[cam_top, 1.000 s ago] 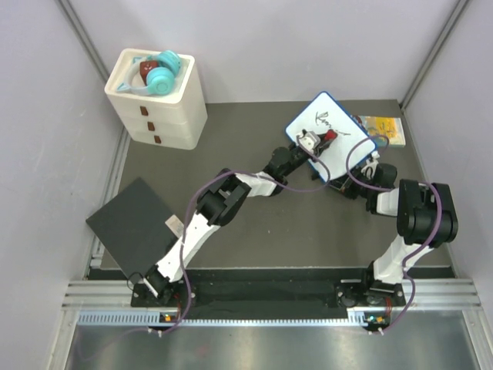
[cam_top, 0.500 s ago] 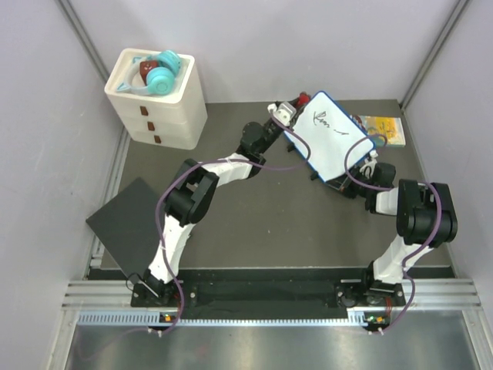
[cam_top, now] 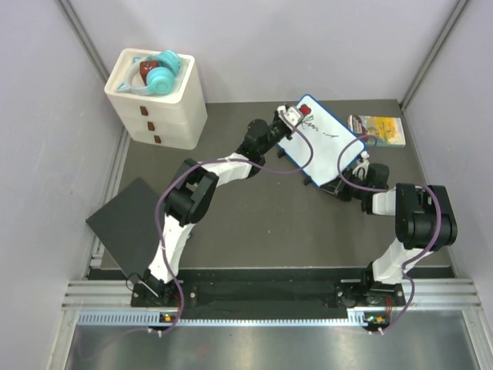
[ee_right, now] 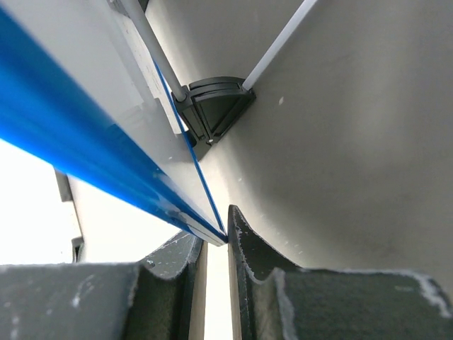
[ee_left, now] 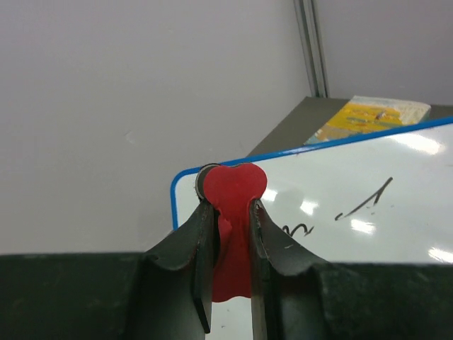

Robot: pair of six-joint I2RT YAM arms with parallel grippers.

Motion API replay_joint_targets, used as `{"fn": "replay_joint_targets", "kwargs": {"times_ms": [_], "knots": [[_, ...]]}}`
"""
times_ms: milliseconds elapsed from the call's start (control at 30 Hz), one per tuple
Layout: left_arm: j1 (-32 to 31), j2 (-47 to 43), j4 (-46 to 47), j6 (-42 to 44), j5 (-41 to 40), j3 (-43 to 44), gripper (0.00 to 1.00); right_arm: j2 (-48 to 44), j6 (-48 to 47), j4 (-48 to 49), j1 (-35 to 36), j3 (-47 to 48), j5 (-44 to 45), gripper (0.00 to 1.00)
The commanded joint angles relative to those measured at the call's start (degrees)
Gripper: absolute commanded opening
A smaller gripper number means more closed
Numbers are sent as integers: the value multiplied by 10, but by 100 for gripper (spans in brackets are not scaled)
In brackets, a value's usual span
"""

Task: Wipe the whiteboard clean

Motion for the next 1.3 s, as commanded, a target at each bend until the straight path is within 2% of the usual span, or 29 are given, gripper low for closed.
{"fn": "replay_joint_targets", "kwargs": {"times_ms": [0, 200, 433, 633, 733, 900, 1067, 1100, 1133, 1200, 1233, 1267], "knots": [[0, -44, -53, 43, 40, 0, 0, 3, -39, -137, 35, -33, -49, 0], [11, -35, -75, 48, 32, -7, 0, 11, -54, -172, 40, -18, -52, 0], [34, 8, -138, 60, 52, 56, 0, 37, -68, -195, 69, 6, -54, 0], [53, 90, -106, -2, 87, 142, 0, 33, -71, -197, 69, 6, -42, 0], [52, 115, -76, -25, 101, 154, 0, 29, -70, -195, 69, 4, -38, 0], [54, 138, -47, -34, 90, 160, 0, -25, -67, -192, 70, -18, -8, 0], [56, 150, -36, -45, 101, 178, 0, -127, -48, -189, 69, -61, 37, 0], [56, 150, -33, -45, 100, 182, 0, -141, -45, -185, 70, -67, 40, 2], [57, 150, -31, -47, 100, 183, 0, -155, -38, -183, 69, -74, 45, 11], [57, 148, -29, -48, 95, 186, 0, -200, -38, -181, 69, -88, 57, 21], [57, 145, -28, -48, 95, 184, 0, -219, -39, -182, 69, -92, 62, 32], [57, 141, -26, -49, 94, 183, 0, -235, -41, -189, 69, -99, 79, 36]]}}
